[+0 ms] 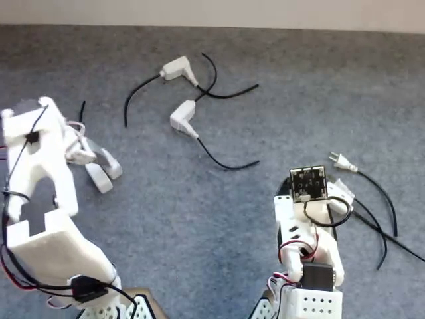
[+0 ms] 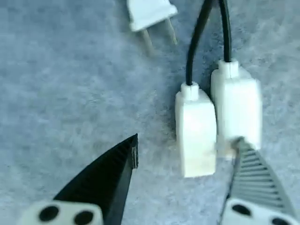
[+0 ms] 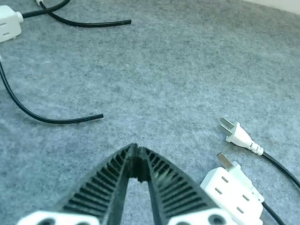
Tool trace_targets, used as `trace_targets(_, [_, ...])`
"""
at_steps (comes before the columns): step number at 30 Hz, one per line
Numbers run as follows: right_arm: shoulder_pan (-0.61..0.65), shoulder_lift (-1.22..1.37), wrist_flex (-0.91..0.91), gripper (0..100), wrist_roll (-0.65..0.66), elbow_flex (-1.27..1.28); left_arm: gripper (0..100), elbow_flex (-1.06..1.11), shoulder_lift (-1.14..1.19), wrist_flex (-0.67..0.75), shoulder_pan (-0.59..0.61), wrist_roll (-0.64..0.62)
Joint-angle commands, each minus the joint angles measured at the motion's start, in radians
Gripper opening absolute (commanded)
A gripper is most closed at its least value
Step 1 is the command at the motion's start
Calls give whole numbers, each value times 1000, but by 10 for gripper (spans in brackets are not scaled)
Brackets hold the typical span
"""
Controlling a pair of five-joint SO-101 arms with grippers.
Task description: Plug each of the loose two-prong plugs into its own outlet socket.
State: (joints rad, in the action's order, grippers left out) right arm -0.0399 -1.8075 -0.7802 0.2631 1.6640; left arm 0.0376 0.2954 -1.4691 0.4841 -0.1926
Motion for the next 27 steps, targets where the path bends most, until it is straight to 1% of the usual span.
trace_targets(1, [10, -5, -7, 8, -8, 139, 308, 133, -47, 160, -87, -14])
trace_targets(5, [10, -5, -7, 8, -8, 139, 308, 177, -47, 222, -88, -81])
trace_targets(11, [10, -5, -7, 8, -8, 139, 296, 209, -47, 219, -88, -86])
trace_targets(13, [10, -5, -7, 8, -8, 139, 251, 220, -47, 219, -87, -84])
trace_targets(19, [10, -5, -7, 8, -8, 139, 75, 213, -47, 219, -68, -77])
trace_targets(21, [10, -5, -7, 8, -8, 139, 36, 213, -47, 221, -59, -15])
trace_targets(23, [10, -5, -7, 8, -8, 139, 7, 213, -50, 221, -59, 37])
trace_targets(25, [10, -5, -7, 8, -8, 139, 6, 209, -58, 215, -58, 55])
trace_targets(27, [10, -5, -7, 8, -8, 139, 6, 168, -67, 163, -58, 64])
